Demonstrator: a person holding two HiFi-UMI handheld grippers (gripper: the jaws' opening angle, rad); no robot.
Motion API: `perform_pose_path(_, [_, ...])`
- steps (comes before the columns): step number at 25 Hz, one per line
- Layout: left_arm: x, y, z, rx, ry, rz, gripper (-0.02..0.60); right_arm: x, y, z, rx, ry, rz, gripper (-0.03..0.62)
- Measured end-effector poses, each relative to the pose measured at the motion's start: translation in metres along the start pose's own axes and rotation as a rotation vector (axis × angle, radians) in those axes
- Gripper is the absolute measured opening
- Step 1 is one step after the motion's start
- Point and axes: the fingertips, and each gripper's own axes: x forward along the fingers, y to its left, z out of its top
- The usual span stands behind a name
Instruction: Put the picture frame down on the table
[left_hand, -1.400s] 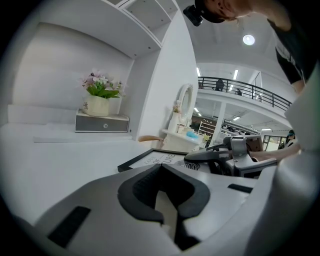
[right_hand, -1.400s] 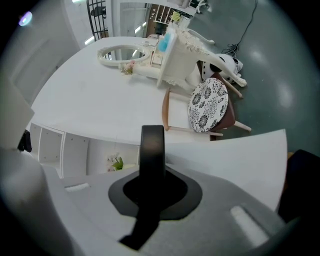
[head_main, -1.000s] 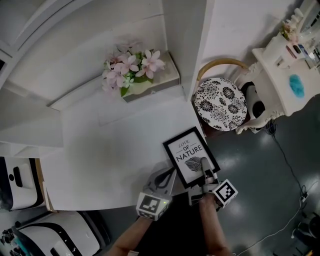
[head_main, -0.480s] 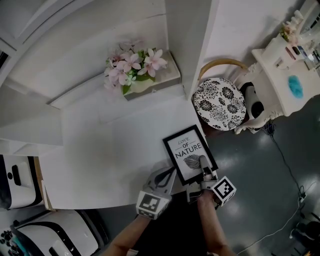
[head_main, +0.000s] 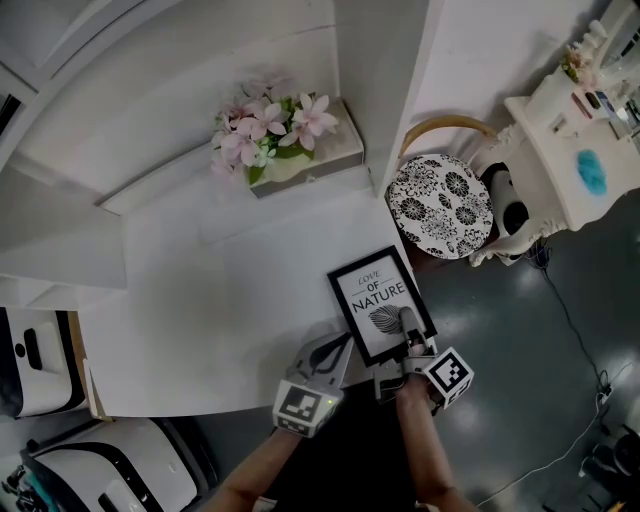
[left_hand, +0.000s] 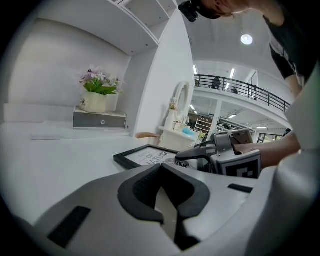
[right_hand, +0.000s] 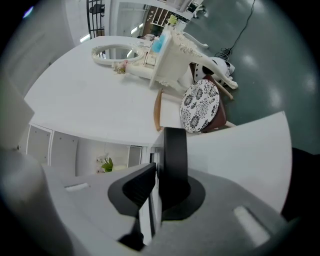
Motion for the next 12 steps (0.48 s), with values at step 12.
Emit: perform_pose_path(12, [-0.0041,0.0017,-0.0014,0.004,0.001,0.006,0.012,0.0056,0.0018,-0.0065,0.021,0.037,-0.010,0.112])
